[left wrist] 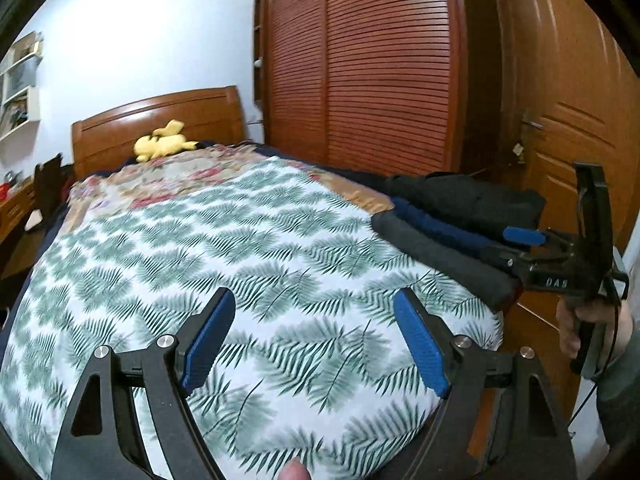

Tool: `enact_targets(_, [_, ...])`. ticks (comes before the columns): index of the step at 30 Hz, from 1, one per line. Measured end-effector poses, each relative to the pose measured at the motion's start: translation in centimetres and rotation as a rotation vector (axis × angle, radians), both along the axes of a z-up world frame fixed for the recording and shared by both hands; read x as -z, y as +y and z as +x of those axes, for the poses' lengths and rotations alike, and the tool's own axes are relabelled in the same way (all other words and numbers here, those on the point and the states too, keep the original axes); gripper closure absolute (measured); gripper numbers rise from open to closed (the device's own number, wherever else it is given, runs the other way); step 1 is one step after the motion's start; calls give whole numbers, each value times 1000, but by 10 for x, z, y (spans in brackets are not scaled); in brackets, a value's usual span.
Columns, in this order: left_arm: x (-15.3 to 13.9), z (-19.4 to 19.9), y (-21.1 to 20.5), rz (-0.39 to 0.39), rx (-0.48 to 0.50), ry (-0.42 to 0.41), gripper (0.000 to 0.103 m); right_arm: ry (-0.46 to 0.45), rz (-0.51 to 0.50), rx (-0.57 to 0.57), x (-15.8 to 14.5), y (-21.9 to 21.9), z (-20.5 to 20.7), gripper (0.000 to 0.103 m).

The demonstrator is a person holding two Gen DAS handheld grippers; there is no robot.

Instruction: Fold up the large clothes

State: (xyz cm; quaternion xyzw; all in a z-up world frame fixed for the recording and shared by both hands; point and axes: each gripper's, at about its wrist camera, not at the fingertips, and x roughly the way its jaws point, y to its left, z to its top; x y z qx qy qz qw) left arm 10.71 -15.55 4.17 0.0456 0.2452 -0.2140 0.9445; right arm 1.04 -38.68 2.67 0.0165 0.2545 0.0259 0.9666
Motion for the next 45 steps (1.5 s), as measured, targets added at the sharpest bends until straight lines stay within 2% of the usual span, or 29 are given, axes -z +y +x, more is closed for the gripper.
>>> enact_targets(11, [28,-25,77,-40,-188,66,21,-23,40,-166,24,60,-1,19])
enact_targets(13, [34,-24,90,-37,-227,76,21,-13,37,-185,36,67,12,19])
enact_targets(20, [58,-26,115,-11,-306,93,21,16,30,-225,47,85,38,19])
enact_targets(25, [66,-42,126,-19,-337,102,21,24,48,-251,50,94,38,19])
enact_targets(31, [51,-72,135,-40,-383,64,21,8,50,-265,44,104,22,13])
enact_targets(41, [13,-112,152,-48,-448,-58,21,-163,43,-245,11,105,-18,12])
enact_targets(45, [5,-119,157,-62,-460,-81,21,-195,48,-246,6,106,-27,12])
